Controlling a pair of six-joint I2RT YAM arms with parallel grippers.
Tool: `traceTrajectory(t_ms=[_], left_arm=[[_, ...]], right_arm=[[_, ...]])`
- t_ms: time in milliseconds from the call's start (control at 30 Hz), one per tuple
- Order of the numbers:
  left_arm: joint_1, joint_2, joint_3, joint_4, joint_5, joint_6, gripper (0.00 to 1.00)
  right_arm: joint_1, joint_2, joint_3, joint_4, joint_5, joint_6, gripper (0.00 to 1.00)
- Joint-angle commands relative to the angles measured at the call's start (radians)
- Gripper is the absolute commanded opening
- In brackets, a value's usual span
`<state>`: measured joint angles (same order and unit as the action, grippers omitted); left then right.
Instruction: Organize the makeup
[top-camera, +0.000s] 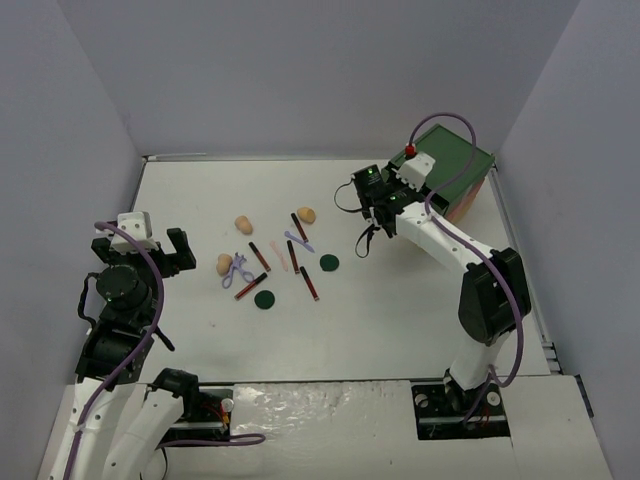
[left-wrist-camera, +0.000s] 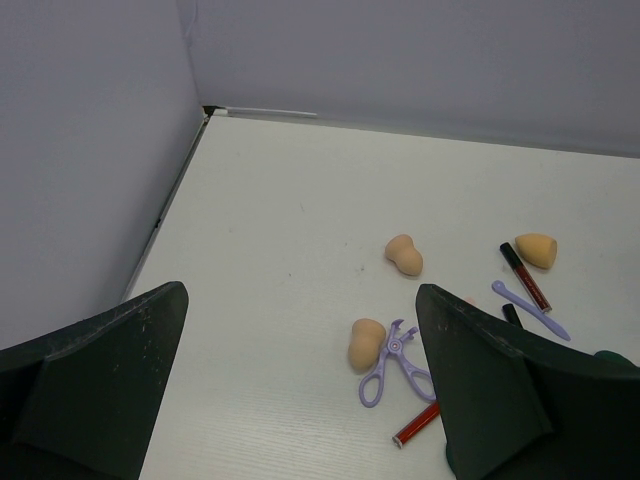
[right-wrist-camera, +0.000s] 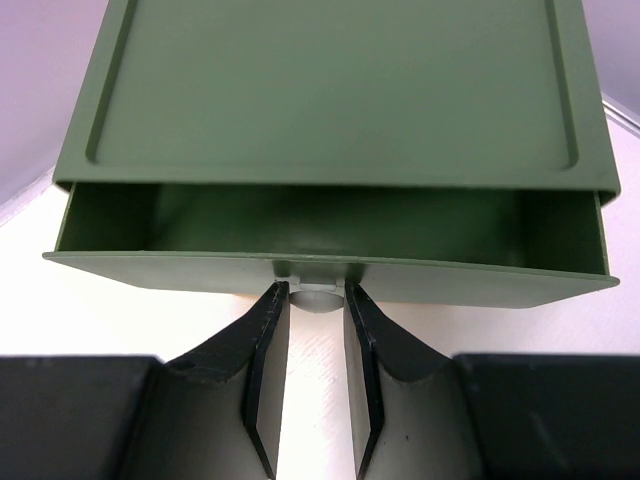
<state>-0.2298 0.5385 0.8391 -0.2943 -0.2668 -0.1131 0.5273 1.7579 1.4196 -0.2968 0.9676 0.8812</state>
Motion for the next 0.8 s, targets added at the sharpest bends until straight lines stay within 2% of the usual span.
traceTrajectory(t_ms=[0, 267, 533, 700, 767], left_arm=[[-0.005, 0.006, 0.014, 0.070, 0.001, -0.013, 0.97], [-0.005, 0.006, 0.012, 0.072, 0.001, -0.013, 0.97], [-0.005, 0.008, 0.011, 0.072, 0.000, -0.013, 0.97], [-0.006, 0.008, 0.011, 0.070, 0.000, -0.013, 0.97], [-0.005, 0.008, 0.011, 0.070, 0.000, -0.013, 0.97]], right_arm=[[0.046, -0.062, -0.020, -0.032, 0.030, 0.093, 0.00], [0.108, -0.089, -0.037, -0.074, 0.033, 0.145, 0.00], [0.161, -0.093, -0.047, -0.105, 0.025, 0.192, 0.07], [0.182, -0.119, -0.040, -0.116, 0.032, 0.183, 0.35], [0.189, -0.137, -0.038, -0.114, 0.026, 0.173, 0.41]])
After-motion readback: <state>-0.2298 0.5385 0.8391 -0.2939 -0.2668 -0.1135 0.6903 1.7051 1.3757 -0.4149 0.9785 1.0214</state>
